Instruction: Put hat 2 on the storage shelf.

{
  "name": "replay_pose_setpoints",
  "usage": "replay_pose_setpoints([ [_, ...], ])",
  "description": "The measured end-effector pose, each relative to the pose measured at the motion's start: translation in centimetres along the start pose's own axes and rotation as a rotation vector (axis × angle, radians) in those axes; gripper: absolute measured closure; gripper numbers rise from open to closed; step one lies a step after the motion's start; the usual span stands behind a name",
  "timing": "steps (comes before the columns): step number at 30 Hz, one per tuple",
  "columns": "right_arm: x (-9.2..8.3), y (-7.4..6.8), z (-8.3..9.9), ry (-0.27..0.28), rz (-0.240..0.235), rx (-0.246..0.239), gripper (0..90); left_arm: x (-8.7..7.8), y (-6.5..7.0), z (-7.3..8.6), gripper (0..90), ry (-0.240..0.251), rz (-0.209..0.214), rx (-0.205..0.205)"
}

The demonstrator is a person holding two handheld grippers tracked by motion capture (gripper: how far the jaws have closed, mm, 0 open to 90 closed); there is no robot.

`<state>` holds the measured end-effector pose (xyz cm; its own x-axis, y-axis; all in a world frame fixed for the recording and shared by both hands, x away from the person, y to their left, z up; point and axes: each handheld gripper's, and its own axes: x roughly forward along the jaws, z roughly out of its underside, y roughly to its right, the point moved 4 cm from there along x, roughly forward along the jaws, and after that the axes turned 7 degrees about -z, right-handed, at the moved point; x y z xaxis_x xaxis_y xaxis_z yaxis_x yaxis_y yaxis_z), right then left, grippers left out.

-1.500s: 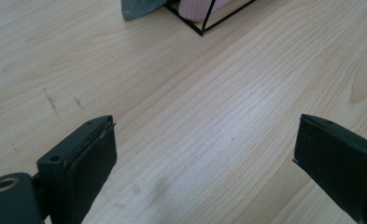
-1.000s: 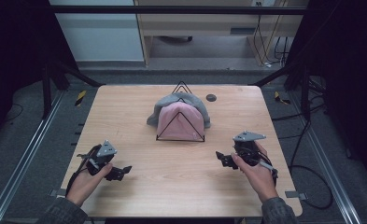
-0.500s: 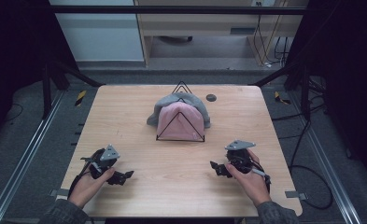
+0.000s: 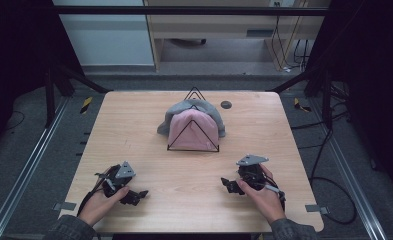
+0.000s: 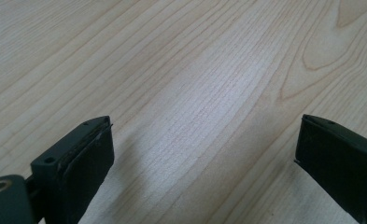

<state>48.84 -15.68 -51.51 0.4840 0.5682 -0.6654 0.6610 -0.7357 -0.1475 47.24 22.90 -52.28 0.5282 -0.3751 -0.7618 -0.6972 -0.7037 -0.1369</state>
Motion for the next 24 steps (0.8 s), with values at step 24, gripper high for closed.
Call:
replay_pose_setpoints([
  [24, 1.7, 0.3, 0.6, -0.05, 0.024, 0.034, 9.0, 1.0, -0.1, 0.4, 0.0, 0.008, 0.02, -0.012],
])
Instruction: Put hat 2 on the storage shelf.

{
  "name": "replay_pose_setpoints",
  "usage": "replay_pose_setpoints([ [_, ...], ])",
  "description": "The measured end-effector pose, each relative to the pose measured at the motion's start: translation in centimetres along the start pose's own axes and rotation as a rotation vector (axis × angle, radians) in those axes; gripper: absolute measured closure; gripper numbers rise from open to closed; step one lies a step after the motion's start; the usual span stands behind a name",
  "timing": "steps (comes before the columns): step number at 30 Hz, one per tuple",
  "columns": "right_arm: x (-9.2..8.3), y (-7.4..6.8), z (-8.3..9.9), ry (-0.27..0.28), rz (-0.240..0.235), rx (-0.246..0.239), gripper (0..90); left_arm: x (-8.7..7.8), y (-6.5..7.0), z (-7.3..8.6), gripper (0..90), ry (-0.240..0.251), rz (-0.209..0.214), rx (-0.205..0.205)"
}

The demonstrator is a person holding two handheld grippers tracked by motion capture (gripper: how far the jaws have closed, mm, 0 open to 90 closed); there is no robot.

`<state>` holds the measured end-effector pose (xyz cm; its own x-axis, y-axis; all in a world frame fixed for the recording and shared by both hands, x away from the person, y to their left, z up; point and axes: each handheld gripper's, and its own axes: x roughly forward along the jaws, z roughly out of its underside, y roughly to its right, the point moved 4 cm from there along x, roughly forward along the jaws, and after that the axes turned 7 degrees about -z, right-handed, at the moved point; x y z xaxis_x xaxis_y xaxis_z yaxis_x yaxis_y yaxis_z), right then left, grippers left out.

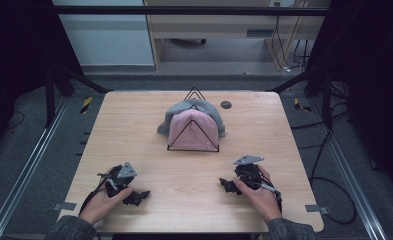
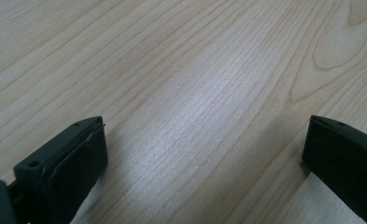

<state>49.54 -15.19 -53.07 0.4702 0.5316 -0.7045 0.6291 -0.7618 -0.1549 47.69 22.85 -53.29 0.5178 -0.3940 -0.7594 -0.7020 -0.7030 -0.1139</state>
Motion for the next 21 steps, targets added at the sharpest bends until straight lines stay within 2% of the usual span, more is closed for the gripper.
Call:
replay_pose_setpoints([
  [3, 0.2, 0.0, 0.1, -0.02, 0.025, -0.039, 8.7, -0.1, 0.0, 0.1, 0.0, -0.003, 0.008, 0.006],
  [6, 0.3, 0.0, 0.1, -0.018, 0.022, -0.033, 7.6, -0.1, 0.0, 0.1, 0.0, 0.0, 0.009, 0.006],
  [8, 0.4, -0.2, 0.3, -0.014, 0.043, -0.06, 5.2, -0.1, 0.0, 0.1, 0.0, 0.0, 0.009, 0.006],
  [13, 0.5, -0.4, 0.8, 0.044, 0.041, -0.063, 4.8, -0.1, 0.0, 0.1, 0.0, 0.001, 0.009, 0.007],
  [21, 0.1, -0.7, 1.3, 0.043, 0.035, -0.071, 4.7, -0.1, 0.0, 0.1, 0.0, 0.0, 0.008, 0.007],
])
